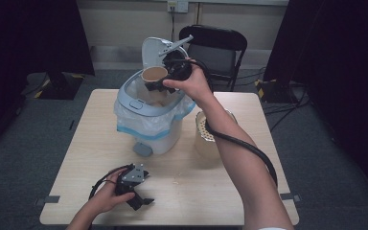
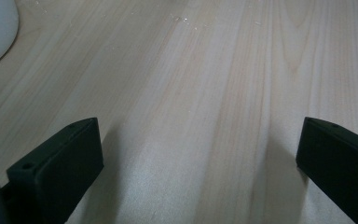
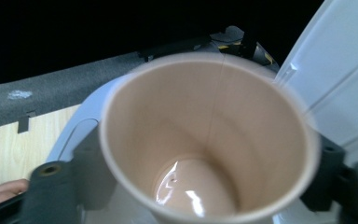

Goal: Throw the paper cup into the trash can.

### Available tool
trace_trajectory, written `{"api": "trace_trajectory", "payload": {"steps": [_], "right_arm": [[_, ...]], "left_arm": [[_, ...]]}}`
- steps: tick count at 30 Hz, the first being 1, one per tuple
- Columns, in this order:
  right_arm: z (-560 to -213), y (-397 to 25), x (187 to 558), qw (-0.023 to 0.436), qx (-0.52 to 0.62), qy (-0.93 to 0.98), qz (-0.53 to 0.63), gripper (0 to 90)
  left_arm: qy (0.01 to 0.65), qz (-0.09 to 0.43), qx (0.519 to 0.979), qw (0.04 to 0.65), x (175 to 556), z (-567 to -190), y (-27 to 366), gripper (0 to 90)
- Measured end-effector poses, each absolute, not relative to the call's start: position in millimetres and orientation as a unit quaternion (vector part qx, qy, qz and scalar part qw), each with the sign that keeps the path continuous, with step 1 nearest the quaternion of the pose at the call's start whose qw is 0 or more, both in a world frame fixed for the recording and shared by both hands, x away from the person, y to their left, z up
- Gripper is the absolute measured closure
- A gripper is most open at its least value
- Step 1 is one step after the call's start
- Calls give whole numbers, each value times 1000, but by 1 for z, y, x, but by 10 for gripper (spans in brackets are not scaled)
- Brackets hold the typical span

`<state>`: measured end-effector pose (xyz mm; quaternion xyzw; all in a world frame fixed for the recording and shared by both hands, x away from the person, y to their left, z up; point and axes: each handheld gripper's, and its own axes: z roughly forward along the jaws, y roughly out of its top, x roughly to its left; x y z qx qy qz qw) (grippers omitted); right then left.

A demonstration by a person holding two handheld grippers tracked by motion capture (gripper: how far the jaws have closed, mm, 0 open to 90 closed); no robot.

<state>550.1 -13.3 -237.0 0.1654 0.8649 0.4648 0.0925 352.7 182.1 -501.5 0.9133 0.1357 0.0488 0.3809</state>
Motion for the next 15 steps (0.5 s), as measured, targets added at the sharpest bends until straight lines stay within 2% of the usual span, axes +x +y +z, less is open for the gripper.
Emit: {"api": "trace_trajectory", "payload": {"steps": [1,2,15], "right_arm": [[-237,-13,549,93,167,866,461,135],[-237,-13,548,96,167,866,461,159],[-231,-41,527,96,161,867,462,169]], "left_arm": [[136,50,913,380,353,-501,182,0],[136,50,914,379,353,-501,182,0],[136,50,914,380,353,-501,182,0]]}}
